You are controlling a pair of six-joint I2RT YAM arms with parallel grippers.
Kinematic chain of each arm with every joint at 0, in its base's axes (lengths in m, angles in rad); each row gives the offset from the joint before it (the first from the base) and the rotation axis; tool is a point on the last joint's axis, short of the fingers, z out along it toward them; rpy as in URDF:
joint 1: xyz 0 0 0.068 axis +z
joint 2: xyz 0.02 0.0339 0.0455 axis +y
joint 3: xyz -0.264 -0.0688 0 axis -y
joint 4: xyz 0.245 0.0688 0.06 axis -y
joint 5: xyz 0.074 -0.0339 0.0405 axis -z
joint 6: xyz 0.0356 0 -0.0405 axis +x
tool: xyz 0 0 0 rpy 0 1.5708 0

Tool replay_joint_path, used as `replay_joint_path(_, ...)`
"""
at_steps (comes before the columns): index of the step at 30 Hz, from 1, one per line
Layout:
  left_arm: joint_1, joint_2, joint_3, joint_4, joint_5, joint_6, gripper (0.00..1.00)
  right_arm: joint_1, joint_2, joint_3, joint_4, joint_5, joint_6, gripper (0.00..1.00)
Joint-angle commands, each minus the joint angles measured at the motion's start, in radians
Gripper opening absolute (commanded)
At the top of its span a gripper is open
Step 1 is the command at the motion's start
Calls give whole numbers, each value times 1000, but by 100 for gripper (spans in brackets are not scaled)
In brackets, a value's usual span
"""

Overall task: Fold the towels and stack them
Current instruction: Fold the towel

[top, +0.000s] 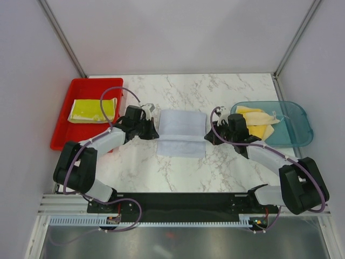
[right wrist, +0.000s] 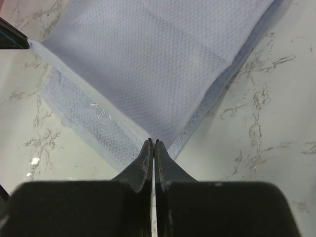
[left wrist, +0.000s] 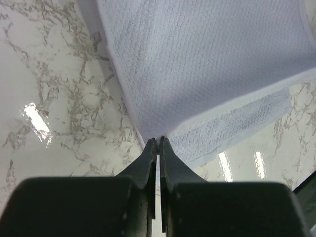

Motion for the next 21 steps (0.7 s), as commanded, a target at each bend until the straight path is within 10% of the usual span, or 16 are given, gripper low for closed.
replay_joint_path(1,-8,-60,-13,49,-57,-43,2,7,-43,-28,16,20,20,0)
replay_joint_path(21,-52,-159,13,-55,-113,-49,2,40,-159,35,-132,45,41,0)
